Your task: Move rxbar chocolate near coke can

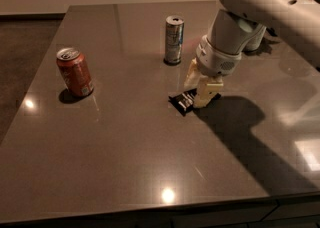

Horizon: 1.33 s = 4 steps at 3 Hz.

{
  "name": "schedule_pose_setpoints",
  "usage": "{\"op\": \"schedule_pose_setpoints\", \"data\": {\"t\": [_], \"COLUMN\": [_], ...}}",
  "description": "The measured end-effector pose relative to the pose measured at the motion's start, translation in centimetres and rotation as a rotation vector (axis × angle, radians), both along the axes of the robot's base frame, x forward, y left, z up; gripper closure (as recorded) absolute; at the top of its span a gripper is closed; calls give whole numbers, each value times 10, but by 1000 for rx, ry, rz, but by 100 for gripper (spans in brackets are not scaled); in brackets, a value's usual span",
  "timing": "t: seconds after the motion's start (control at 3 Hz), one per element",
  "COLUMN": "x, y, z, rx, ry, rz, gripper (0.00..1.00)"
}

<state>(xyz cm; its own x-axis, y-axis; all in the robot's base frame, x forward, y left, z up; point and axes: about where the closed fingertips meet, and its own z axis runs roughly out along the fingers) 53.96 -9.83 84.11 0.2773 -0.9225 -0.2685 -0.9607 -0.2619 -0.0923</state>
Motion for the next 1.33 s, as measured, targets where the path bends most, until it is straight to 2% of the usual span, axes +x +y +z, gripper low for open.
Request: {"op": "schedule_pose_setpoints", "data": {"t": [0.67,1.0,1.33], "x": [-4,-2,8], "y": [11,37,69], "z": [5,16,34], "rx": [-35,-48,-15], "ry": [22,6,-31], "rz": [-27,-33,-62], "gripper": [98,100,100]}}
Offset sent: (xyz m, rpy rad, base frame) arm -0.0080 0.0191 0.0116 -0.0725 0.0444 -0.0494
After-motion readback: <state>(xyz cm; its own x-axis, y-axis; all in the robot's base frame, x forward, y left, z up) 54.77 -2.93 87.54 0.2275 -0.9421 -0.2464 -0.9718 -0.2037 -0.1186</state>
